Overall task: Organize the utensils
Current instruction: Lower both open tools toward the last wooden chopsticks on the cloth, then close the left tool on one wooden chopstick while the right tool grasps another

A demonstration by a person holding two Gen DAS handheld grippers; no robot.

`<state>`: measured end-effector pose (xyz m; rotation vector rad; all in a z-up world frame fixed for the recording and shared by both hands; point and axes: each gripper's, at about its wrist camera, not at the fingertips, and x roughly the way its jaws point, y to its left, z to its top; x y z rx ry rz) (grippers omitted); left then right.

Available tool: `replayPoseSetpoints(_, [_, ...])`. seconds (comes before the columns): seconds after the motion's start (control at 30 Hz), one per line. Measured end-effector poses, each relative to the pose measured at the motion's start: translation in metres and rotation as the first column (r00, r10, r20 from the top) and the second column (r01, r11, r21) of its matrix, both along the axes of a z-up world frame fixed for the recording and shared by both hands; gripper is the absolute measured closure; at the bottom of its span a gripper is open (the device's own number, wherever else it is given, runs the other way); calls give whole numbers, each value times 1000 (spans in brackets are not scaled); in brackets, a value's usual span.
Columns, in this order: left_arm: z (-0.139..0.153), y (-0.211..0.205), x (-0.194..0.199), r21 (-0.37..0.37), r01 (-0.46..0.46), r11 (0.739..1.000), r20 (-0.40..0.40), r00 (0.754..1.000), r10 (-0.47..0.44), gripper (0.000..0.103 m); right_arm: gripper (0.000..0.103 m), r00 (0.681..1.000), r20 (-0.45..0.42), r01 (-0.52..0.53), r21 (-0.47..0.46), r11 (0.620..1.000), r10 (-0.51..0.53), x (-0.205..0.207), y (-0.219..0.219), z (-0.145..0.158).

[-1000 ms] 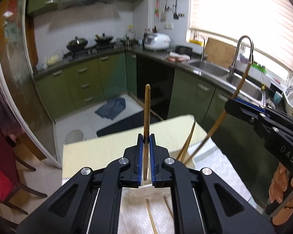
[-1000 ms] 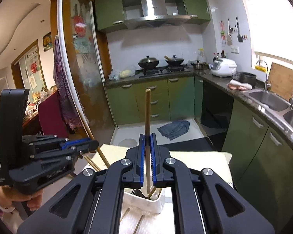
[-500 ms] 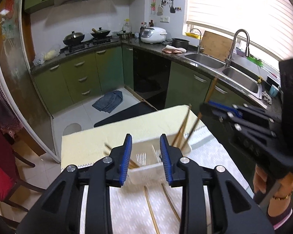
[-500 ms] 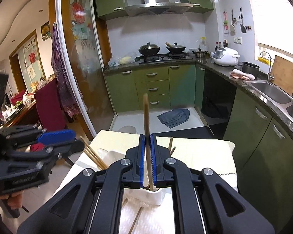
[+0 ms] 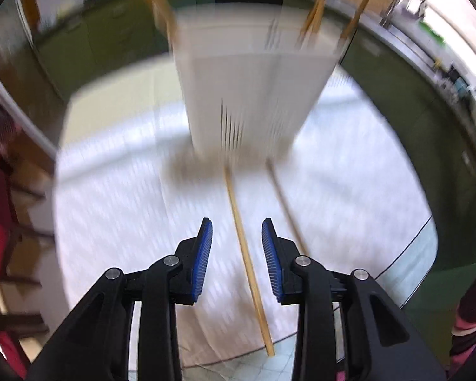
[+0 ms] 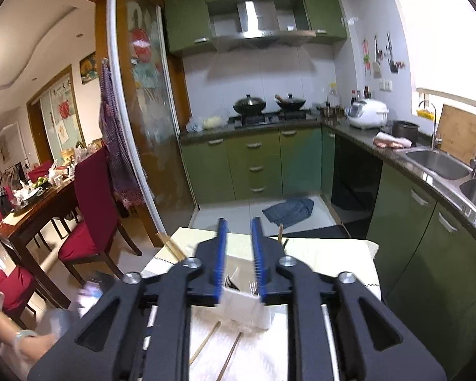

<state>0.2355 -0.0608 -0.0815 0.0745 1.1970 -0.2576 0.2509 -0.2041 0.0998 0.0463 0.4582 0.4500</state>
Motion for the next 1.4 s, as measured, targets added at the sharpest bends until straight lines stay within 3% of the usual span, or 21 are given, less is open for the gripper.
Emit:
replayPoseSetpoints(0.07, [-27,-2,5,-7,-23,1000,-84,996,22,72,74,1000,-18,-6,-18,1000,6,-17,-3,-6])
replayPoseSetpoints(0.17, [-44,-5,11,7,-35,999,-109,993,36,72,62,994,-110,-28,-74,997,20,-34,-4,-37])
replayPoseSetpoints(0.43, [-51,-10,25,18,-61,998,-103,993,63,72,62,949,-313,-2,-148,989,-45,-34,-11,-132])
replayPoseSetpoints(0.67, [-65,-26,37,49,-70,996,-130,989,76,74,62,899,-430,-10,-213,977,-85,-20,-5,-192])
replayPoseSetpoints(0.73, [-69,-30,38,59,-68,996,-130,989,75,75,62,890,-447,-23,-226,974,-83,-14,1,-198])
replayPoseSetpoints(0.93, [-73,-34,44,78,-72,994,-127,989,82,95,62,868,-491,-59,-247,967,-72,10,20,-211])
replayPoseSetpoints(1.13, [-72,-22,39,92,-56,994,-110,992,66,96,63,827,-561,-128,-258,958,-40,29,55,-232])
replayPoseSetpoints(1.23, [-72,-11,37,102,-63,993,-107,992,73,96,68,799,-601,-167,-263,950,-26,36,73,-245])
replayPoseSetpoints(1.4, [-70,8,33,107,-66,992,-102,992,77,96,69,772,-632,-165,-296,941,-63,42,90,-259])
